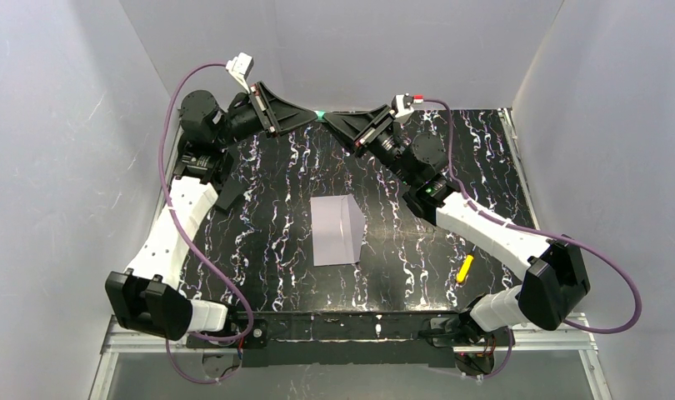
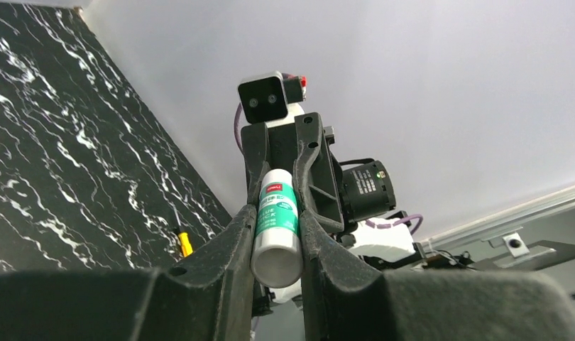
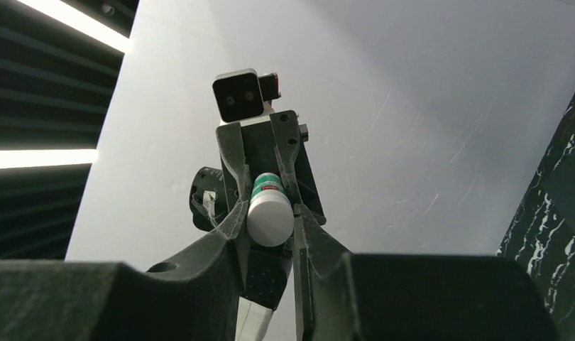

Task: Place the letter into the envelope and seal it

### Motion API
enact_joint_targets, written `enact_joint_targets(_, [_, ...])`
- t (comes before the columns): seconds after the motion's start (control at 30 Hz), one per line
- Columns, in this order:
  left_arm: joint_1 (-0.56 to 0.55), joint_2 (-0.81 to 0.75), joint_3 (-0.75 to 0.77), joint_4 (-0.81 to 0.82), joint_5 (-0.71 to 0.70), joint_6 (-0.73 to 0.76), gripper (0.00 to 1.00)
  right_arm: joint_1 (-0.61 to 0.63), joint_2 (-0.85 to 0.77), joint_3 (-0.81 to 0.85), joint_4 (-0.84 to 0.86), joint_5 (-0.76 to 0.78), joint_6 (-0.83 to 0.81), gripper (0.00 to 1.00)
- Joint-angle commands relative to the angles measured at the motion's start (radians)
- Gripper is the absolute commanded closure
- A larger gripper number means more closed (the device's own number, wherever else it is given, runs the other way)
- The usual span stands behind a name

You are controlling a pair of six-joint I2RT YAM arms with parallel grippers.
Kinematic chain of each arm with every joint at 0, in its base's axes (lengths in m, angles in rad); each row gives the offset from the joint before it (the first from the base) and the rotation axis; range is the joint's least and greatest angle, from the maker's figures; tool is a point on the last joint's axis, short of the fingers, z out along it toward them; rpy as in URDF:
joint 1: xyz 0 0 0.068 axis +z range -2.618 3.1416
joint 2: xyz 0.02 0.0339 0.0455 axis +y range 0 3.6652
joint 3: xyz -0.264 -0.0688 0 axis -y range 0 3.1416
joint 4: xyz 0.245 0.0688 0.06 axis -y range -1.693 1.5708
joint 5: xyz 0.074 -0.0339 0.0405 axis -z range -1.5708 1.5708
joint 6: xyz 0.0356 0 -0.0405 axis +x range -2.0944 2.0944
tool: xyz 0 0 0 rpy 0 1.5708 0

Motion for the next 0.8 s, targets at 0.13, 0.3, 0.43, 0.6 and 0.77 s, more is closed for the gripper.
enact_joint_targets(0.13, [0.116, 0.055, -0.032, 0.024, 0.145, -0.162, 1.0, -0.123, -0.025, 0.012, 0.053, -0.246, -0.247, 0.99])
enact_joint_targets(0.3, [0.147, 0.11, -0.049, 0.164, 0.229, -0.313, 1.0, -0.26, -0.043, -0.001, -0.01, -0.478, -0.347, 0.99])
enact_joint_targets(0.43, [0.149, 0.116, -0.067, 0.168, 0.228, -0.313, 1.0, -0.265, -0.054, 0.014, -0.036, -0.521, -0.418, 0.99])
enact_joint_targets(0.6, [0.15, 0.112, -0.083, 0.173, 0.23, -0.29, 1.0, -0.265, -0.017, 0.147, -0.35, -0.508, -0.618, 0.99])
enact_joint_targets(0.77, [0.15, 0.088, -0.125, 0.173, 0.219, -0.222, 1.0, -0.266, 0.038, 0.247, -0.961, -0.22, -0.917, 0.99])
